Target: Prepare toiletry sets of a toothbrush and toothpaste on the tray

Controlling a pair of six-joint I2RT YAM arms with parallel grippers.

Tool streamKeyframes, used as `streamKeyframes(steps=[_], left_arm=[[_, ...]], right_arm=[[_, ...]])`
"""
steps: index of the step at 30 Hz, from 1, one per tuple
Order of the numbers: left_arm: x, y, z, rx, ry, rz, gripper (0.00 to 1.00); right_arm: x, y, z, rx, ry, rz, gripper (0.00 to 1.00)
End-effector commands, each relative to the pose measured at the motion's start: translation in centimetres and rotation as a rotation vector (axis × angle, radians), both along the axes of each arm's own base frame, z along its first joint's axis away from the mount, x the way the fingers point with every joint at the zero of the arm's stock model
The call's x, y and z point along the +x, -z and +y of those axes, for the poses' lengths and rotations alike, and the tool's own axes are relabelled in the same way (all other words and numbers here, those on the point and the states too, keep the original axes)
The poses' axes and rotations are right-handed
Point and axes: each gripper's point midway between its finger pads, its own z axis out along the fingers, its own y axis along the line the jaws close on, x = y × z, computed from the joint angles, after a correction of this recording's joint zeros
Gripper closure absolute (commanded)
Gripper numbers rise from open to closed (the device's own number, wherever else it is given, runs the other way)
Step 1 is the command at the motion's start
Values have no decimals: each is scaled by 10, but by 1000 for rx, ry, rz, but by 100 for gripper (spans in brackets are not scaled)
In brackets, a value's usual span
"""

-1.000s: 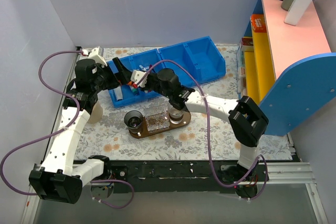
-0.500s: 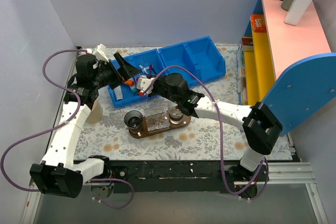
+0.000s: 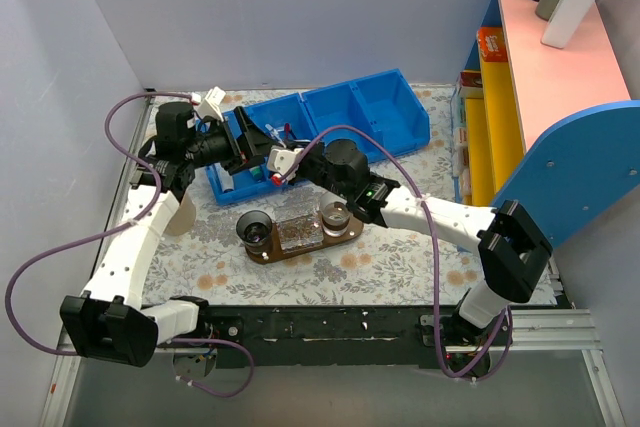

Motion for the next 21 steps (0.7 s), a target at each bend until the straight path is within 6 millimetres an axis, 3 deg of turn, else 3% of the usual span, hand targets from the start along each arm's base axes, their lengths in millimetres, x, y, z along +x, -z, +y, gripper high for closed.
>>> streamKeyframes(steps=[1, 5, 9, 21], left_arm=[[-11, 2, -18, -3, 104, 6, 14], [-9, 5, -26, 27, 107, -2, 22], [-4, 9, -23, 45, 74, 2, 38], [8, 15, -21, 69, 48, -12, 44]], right_arm=[[-7, -36, -7, 70, 2, -70, 75], [-8, -37, -8, 72, 4, -73, 75], [-10, -34, -8, 67, 0, -69, 75], [-16, -29, -9, 38, -10, -94, 75]])
